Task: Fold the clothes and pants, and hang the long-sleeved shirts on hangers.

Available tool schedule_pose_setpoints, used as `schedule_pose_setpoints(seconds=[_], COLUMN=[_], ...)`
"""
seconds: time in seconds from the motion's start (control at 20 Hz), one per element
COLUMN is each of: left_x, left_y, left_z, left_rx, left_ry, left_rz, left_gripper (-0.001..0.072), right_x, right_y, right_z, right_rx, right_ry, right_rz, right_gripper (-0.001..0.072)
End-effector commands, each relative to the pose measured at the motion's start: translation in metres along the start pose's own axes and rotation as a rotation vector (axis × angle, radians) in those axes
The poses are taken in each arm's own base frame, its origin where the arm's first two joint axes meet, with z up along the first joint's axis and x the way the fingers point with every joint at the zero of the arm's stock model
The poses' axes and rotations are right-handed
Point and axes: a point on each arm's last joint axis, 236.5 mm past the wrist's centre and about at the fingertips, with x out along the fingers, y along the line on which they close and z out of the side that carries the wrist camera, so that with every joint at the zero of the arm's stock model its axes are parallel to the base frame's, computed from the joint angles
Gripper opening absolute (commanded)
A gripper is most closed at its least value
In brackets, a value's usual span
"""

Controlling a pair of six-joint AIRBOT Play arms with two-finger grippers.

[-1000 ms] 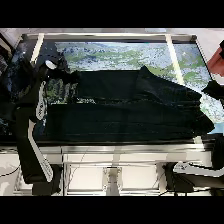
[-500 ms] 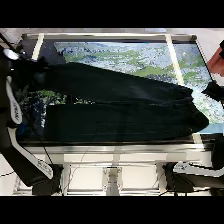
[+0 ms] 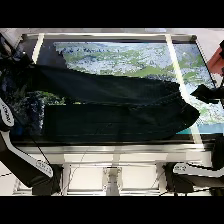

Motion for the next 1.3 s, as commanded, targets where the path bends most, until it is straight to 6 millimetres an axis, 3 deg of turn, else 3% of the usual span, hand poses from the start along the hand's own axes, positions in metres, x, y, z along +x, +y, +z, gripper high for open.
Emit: schedule_pose_setpoints(seconds=[0.0,0.05,0.1,0.2,0.35,0.4,0.5,0.6,0.65,0.8,0.95,1.1,1.25], left_x=[-0.002,-0.004,-0.006,-0.015,-0.047,-0.061,-0.091,-0.121,-0.134,-0.162,-0.179,-0.179,-0.168], left_y=[0.004,0.005,0.007,0.013,0.038,0.046,0.067,0.083,0.089,0.093,0.103,0.106,0.105], left_z=[0.000,-0.001,-0.002,-0.008,-0.023,-0.031,-0.055,-0.082,-0.096,-0.125,-0.179,-0.247,-0.297], left_rx=[0.008,0.006,0.003,0.025,0.055,0.076,0.085,0.053,0.028,-0.060,-0.229,-0.336,-0.376], left_ry=[0.002,0.005,0.013,0.043,0.117,0.154,0.259,0.353,0.386,0.386,0.437,0.540,0.611], left_rz=[0.004,0.005,0.007,0.016,0.079,0.093,0.138,0.150,0.150,0.107,0.123,0.103,0.074], left_gripper=[0.0321,0.0367,0.0367,0.0367,0.0367,0.0367,0.0367,0.0367,0.0367,0.0366,0.0366,0.0368,0.0477], right_x=[0.009,0.009,0.009,0.008,0.001,-0.003,-0.014,-0.024,-0.029,-0.042,-0.055,-0.053,-0.047], right_y=[0.011,0.010,0.008,0.000,-0.012,-0.012,-0.010,-0.013,-0.018,-0.031,-0.049,-0.060,-0.064], right_z=[0.005,0.005,0.004,0.000,0.001,0.005,0.010,0.003,-0.004,-0.020,-0.038,-0.068,-0.087], right_rx=[-0.014,-0.011,-0.015,-0.021,-0.058,-0.071,-0.104,-0.157,-0.181,-0.168,-0.108,-0.015,0.018], right_ry=[-0.019,-0.020,-0.016,0.000,0.008,-0.003,-0.023,0.000,0.027,0.079,0.093,0.103,0.108], right_rz=[0.002,-0.003,-0.012,-0.045,-0.104,-0.114,-0.125,-0.157,-0.182,-0.212,-0.214,-0.179,-0.180], right_gripper=[0.0408,0.0409,0.0411,0.0491,0.0461,0.0426,0.0424,0.0422,0.0387,0.0368,0.0368,0.0368,0.0369])
